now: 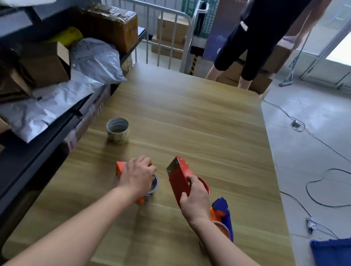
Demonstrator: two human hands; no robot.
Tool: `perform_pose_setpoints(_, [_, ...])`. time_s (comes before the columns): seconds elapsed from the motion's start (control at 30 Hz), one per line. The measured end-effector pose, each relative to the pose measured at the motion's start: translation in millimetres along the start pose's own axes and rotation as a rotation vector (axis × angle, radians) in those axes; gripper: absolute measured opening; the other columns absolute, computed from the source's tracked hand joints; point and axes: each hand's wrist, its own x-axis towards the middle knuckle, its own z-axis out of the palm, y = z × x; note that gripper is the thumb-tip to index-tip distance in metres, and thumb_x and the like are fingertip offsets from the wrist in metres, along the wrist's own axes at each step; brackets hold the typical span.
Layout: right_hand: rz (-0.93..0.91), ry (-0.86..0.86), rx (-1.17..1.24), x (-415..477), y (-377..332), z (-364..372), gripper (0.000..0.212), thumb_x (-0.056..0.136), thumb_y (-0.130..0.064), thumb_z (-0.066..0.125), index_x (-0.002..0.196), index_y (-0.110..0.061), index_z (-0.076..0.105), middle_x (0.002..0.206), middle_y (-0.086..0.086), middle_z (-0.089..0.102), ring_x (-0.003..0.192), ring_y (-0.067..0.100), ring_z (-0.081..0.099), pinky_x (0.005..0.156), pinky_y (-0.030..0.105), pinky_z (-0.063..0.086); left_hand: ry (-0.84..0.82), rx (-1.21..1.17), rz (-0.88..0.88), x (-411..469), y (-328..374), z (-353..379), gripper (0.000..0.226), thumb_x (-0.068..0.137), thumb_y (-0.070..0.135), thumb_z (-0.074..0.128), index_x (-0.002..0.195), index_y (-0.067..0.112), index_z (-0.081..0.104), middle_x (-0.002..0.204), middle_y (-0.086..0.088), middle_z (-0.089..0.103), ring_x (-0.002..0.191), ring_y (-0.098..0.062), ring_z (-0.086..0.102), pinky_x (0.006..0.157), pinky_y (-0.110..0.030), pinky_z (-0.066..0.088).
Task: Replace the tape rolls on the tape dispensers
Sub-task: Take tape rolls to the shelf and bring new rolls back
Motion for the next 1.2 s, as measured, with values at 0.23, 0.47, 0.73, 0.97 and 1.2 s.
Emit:
perform_pose_setpoints(0.23, [-0.044, -0.049, -0.041, -40, 32, 4, 0.039, 0.087, -0.008, 0.058, 0.125, -0.017, 0.051, 0.119, 0.003, 0.061, 0.113, 0.020, 0.057, 0.100, 0.031, 0.046, -0.141, 0.046, -0.007, -56, 48, 19, 0.029, 0.086, 0.030, 0.050, 0.112, 0.020, 0.059, 0.126, 0.000, 0.050, 0.124, -0.021, 0.038, 0.099, -0.033, 0.031])
perform_pose_setpoints(0.47, [-0.041, -0.109, -0.053, -62, 45, 18, 0.039, 0.086, -0.009, 0.058, 0.123, -0.016, 0.050, 0.118, 0.004, 0.061, 0.113, 0.022, 0.057, 0.098, 0.031, 0.046, -0.228, 0.045, -0.054, -86, 48, 34, 0.038, 0.087, 0.015, 0.043, 0.124, 0.020, 0.051, 0.147, -0.005, 0.034, 0.143, -0.020, 0.018, 0.118, -0.039, 0.012])
perform_pose_setpoints(0.73, [0.006, -0.215, -0.007, -70, 31, 36, 0.046, 0.087, -0.013, 0.060, 0.129, -0.021, 0.044, 0.117, 0.005, 0.064, 0.110, 0.028, 0.060, 0.092, 0.037, 0.050, -0.242, 0.070, -0.016, -92, 36, 35, 0.036, 0.085, 0.017, 0.044, 0.121, 0.022, 0.052, 0.141, -0.004, 0.040, 0.136, -0.022, 0.026, 0.111, -0.038, 0.021])
perform_pose_setpoints(0.97, [0.020, -0.332, -0.037, -65, 18, 42, 0.063, 0.085, -0.027, 0.068, 0.139, -0.025, 0.037, 0.126, 0.007, 0.061, 0.115, 0.026, 0.058, 0.098, 0.038, 0.048, -0.231, 0.077, 0.055, -86, 23, 34, 0.031, 0.086, 0.025, 0.049, 0.116, 0.023, 0.054, 0.133, -0.001, 0.046, 0.130, -0.022, 0.034, 0.105, -0.036, 0.027])
perform_pose_setpoints(1.2, [0.096, -0.109, -0.004, -60, 38, 3, 0.033, 0.089, -0.028, 0.062, 0.120, -0.019, 0.058, 0.116, 0.000, 0.064, 0.107, 0.017, 0.061, 0.092, 0.034, 0.052, -0.147, 0.073, 0.128, -71, 39, 20, 0.027, 0.086, 0.027, 0.048, 0.111, 0.021, 0.056, 0.122, -0.002, 0.053, 0.121, -0.023, 0.042, 0.099, -0.036, 0.033])
